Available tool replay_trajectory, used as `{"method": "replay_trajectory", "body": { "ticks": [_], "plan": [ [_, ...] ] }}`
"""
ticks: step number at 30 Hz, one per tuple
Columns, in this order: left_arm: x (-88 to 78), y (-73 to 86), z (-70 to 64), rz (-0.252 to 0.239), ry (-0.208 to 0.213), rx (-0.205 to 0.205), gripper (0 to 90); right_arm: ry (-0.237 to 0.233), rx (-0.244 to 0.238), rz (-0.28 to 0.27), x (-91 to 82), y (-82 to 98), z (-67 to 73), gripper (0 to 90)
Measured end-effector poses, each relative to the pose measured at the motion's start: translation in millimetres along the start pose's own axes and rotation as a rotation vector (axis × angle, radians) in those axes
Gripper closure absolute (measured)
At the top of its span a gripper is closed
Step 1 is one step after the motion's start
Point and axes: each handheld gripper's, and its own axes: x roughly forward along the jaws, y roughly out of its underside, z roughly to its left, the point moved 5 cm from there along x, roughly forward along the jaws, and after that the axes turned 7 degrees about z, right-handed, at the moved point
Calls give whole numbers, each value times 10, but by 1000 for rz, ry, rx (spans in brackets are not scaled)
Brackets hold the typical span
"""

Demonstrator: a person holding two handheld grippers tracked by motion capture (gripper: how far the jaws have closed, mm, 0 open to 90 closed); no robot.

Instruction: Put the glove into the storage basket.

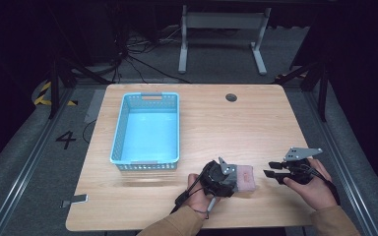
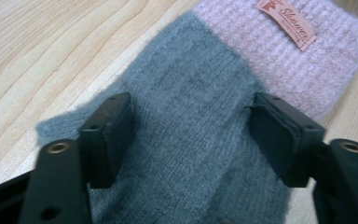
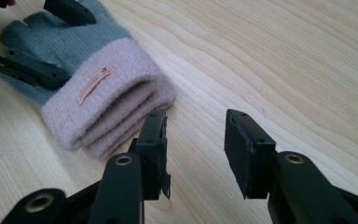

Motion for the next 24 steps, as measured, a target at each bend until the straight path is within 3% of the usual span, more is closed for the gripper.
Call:
{"method": "replay_trajectory", "body": {
  "ticks": [5, 10, 17, 24],
  "plan": [
    [-18, -3, -65, -2, 13, 24, 528, -2, -6, -5, 0, -6, 5, 595],
    [-38, -7, -67, -5, 31, 17, 623, -3, -9, -11, -2, -6, 1, 591],
    [-108, -21, -34, -2, 46, 23, 674, -7, -4, -17, -17, 1, -26, 590],
    [-312, -76, 11, -9, 47, 39, 684, -13, 0, -31, -23, -44, -49, 589]
  ]
}}
